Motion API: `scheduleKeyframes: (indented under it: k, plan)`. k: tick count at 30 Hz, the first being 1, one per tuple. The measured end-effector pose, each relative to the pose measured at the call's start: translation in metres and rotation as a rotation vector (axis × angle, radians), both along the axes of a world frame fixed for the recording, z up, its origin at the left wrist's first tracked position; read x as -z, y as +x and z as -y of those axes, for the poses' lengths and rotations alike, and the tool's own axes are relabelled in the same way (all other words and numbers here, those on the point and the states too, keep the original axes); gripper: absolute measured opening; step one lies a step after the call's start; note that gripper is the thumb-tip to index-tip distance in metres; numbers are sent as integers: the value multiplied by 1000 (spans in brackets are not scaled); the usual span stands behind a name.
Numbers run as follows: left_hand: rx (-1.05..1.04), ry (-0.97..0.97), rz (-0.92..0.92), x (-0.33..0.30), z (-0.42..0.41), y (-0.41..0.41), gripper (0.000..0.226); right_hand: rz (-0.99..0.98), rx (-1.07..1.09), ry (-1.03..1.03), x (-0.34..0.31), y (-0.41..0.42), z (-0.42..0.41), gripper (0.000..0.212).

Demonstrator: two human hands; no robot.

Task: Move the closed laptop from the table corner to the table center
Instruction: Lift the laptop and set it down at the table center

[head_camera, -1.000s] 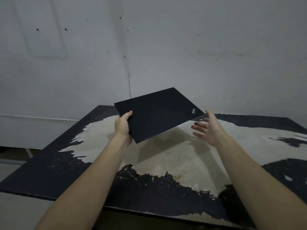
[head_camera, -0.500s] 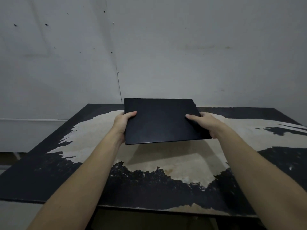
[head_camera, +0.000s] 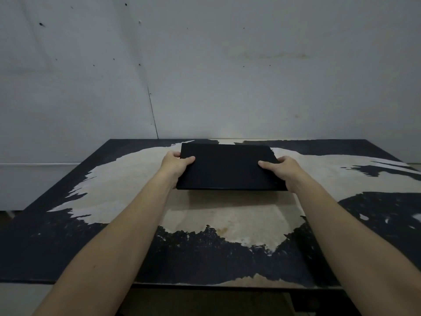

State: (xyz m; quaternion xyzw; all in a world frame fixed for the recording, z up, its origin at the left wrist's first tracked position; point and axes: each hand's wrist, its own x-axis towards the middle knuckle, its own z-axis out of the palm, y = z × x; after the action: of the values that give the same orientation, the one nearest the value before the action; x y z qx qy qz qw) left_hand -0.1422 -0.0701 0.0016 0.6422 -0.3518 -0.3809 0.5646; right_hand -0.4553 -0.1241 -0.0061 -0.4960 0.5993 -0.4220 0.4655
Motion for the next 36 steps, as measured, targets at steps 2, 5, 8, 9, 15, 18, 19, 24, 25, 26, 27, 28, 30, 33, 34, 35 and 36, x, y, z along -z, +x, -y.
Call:
scheduleKeyframes:
  k: [2, 5, 8, 9, 15, 18, 19, 24, 25, 26, 27, 28, 30, 33, 34, 35, 36]
  plan:
    - [10, 6, -11, 1, 8, -2, 26, -31, 6, -11, 4, -2, 6, 48]
    - [-1, 22, 2, 2, 22, -6, 19, -94, 29, -27, 6, -3, 19, 51]
    - [-33, 49, 26, 9, 38, -8, 18, -175, 35, -46, 5, -2, 31, 47]
    - [-49, 56, 34, 11, 44, -9, 18, -208, 37, -42, 5, -1, 37, 48]
    - [-81, 54, 54, 23, 77, -14, 14, -334, 48, -30, 12, -1, 65, 52]
    - [-106, 56, 87, 27, 88, -19, 19, -401, 48, -31, 13, -1, 75, 56]
    - [-115, 54, 93, 28, 91, -20, 21, -432, 48, -28, 13, 0, 78, 57]
    - [-155, 86, 109, 39, 100, -21, 30, -555, 39, -38, 18, 1, 83, 60]
    - [-158, 93, 121, 40, 101, -21, 30, -562, 39, -39, 19, 1, 84, 60]
    - [-166, 104, 144, 41, 103, -20, 30, -571, 37, -39, 19, 2, 84, 60]
    - [-174, 117, 178, 41, 104, -20, 29, -583, 33, -38, 19, 2, 85, 61]
    - [-182, 132, 210, 40, 105, -19, 28, -601, 28, -36, 18, 3, 86, 62]
    - [-186, 161, 266, 39, 106, -19, 25, -650, 27, -43, 16, 3, 87, 66]
    - [-164, 204, 336, 43, 107, -17, 23, -707, 23, -30, 17, 4, 88, 69]
    - [-160, 214, 349, 44, 107, -17, 24, -725, 20, -17, 18, 4, 88, 70]
    - [-157, 221, 359, 44, 106, -17, 26, -742, 17, -6, 19, 5, 88, 71]
    - [-154, 227, 366, 44, 106, -16, 28, -737, 22, 13, 20, 5, 88, 72]
